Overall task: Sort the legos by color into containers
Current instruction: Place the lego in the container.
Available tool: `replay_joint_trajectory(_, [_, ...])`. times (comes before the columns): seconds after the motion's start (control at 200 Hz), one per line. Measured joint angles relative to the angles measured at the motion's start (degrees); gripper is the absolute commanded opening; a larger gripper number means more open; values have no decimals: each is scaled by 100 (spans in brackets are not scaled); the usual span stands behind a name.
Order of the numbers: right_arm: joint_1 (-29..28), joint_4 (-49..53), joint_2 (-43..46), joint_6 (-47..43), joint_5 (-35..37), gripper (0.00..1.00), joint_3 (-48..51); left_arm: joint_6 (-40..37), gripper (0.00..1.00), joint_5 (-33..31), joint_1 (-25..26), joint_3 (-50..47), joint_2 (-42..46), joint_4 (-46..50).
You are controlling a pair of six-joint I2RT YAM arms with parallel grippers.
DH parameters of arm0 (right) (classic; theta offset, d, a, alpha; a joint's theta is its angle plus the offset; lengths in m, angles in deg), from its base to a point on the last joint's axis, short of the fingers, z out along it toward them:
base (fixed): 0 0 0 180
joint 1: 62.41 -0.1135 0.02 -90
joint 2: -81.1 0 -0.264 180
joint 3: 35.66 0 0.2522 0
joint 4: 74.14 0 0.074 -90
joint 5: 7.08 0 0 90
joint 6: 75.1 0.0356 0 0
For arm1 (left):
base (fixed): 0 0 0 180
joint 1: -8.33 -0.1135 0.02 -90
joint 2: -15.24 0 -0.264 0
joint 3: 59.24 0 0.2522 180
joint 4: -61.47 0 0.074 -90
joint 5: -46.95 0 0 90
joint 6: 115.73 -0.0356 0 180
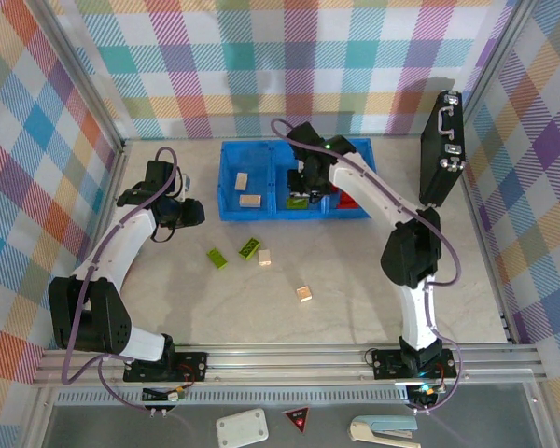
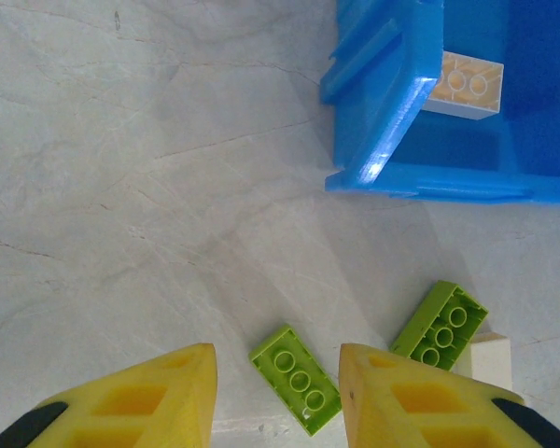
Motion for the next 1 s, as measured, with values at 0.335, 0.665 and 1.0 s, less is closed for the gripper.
replay_joint_trajectory(0.335, [442, 188, -1650, -341, -544, 22, -1812, -4, 39, 39, -2, 0, 0, 0])
replay_joint_trajectory(0.665, [699, 22, -2527, -581, -935, 23, -2312, -22, 39, 42, -2, 0, -20, 0])
replay_joint_trajectory(1.0, [761, -422, -2992, -640, -1261, 29, -2555, -24, 38, 105, -2, 0, -146, 0])
